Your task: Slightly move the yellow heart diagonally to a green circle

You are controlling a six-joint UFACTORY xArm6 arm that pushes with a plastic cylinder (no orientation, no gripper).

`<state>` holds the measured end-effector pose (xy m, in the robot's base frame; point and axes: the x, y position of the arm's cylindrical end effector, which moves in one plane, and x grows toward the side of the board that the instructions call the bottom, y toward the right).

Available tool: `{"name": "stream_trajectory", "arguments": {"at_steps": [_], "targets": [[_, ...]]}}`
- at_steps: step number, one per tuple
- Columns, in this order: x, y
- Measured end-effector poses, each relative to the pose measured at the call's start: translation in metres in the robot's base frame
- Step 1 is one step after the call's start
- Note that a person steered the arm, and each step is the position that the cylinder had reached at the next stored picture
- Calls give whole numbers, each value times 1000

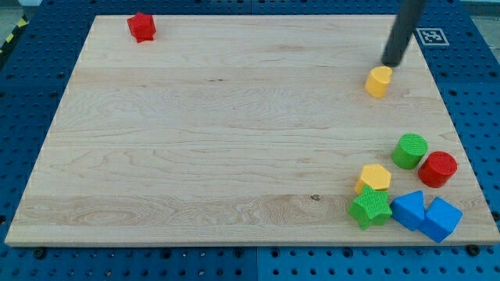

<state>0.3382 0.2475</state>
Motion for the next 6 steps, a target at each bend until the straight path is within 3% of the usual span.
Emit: {"name": "stream_trajectory", "arguments": {"at_steps": [1,2,3,4,6], "targets": [[31,12],[56,-41],[69,-134],[35,-205],[34,-160]]}}
